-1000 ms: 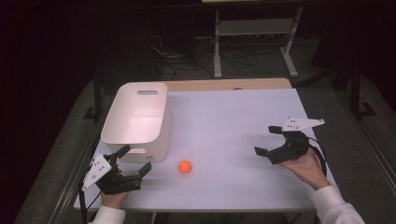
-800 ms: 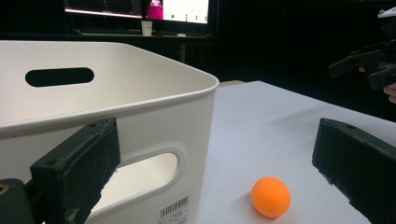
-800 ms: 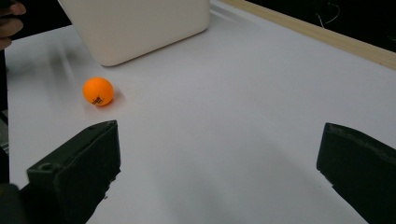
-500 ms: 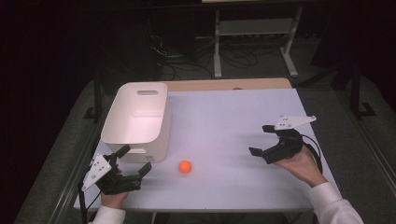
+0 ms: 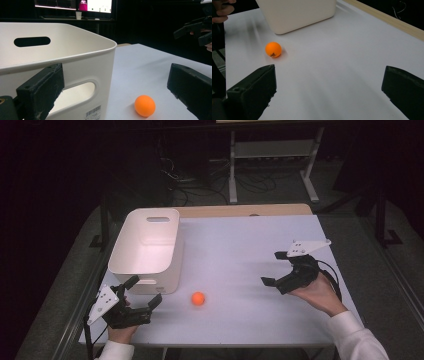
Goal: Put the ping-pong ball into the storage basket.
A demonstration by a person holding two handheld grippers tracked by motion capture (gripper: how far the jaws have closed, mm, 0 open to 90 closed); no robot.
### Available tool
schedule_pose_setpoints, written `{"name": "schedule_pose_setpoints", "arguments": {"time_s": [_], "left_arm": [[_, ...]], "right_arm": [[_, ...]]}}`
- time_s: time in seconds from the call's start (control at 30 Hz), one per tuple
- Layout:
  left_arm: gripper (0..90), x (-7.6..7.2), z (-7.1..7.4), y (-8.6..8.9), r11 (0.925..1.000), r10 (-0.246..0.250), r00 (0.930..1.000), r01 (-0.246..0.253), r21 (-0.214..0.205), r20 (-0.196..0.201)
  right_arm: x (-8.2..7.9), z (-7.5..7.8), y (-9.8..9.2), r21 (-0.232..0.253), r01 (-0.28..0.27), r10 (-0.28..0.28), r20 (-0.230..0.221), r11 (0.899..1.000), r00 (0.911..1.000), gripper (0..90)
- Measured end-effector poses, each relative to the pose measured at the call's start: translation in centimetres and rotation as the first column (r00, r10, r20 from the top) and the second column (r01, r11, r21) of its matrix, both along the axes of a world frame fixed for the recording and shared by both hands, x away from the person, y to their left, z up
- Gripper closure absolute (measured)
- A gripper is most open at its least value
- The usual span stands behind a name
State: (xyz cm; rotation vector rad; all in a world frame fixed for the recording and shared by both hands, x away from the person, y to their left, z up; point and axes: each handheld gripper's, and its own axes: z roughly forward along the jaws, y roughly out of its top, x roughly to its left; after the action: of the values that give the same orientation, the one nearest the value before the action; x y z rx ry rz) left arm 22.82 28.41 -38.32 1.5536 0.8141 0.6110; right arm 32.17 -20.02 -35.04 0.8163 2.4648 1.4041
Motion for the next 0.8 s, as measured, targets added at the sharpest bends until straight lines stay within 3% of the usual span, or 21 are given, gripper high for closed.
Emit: {"name": "schedule_pose_setpoints", "arguments": {"time_s": [0.8], "left_arm": [[0.4, 0.0, 0.0, 0.0, 1.0, -0.001, 1.0, 0.001, 0.0, 0.002]], "right_arm": [[0.1, 0.5, 2.6, -0.022, -0.074, 0.073, -0.019, 0.997, 0.9971, 0.0]]}}
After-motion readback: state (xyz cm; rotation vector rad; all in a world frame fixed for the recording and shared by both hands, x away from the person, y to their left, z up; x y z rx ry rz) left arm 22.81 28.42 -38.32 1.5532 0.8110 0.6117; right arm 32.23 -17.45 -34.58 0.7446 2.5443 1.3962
